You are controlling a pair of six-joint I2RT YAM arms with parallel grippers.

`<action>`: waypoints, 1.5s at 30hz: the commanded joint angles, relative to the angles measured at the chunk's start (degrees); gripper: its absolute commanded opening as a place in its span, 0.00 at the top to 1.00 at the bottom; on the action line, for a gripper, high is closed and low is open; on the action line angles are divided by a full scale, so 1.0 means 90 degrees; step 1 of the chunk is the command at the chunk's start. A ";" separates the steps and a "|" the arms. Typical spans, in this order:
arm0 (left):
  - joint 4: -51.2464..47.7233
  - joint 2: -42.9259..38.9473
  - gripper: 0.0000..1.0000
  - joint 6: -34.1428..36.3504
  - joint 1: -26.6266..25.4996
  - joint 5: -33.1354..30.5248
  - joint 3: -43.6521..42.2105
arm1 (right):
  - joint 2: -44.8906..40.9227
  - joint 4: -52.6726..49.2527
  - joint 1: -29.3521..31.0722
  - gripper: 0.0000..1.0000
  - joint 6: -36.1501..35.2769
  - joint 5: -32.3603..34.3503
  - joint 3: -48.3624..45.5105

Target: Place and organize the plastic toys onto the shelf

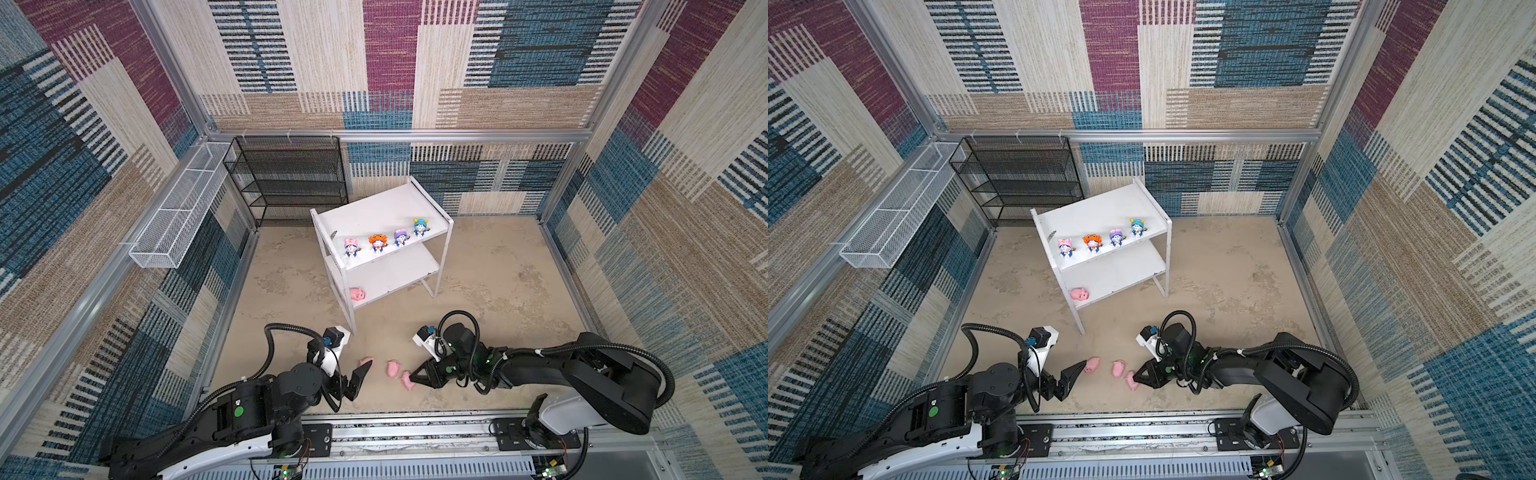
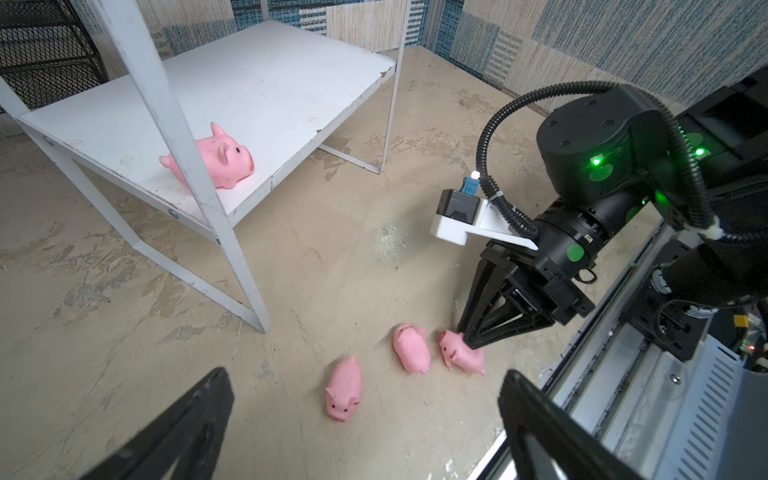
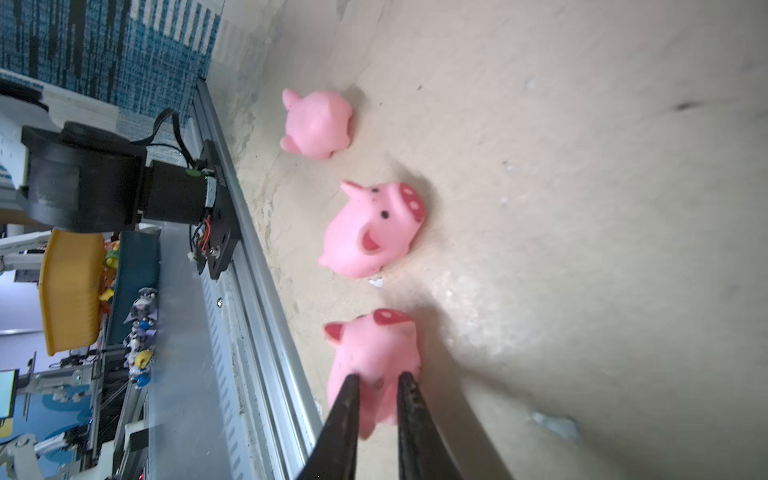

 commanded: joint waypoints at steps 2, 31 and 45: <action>0.0070 -0.0072 0.00 -0.0020 0.0004 -0.0042 0.0017 | -0.0243 -0.0684 -0.0146 0.71 -0.0187 0.0752 0.0124; 0.0040 -0.0166 0.00 -0.0091 0.0004 -0.0006 -0.0050 | -0.0492 -0.1030 0.0967 0.73 -0.1011 0.0658 0.0916; 0.0066 -0.0215 0.00 -0.0081 0.0001 0.0010 -0.0066 | -0.0431 -0.1481 0.0315 0.74 -0.0542 0.1440 0.0292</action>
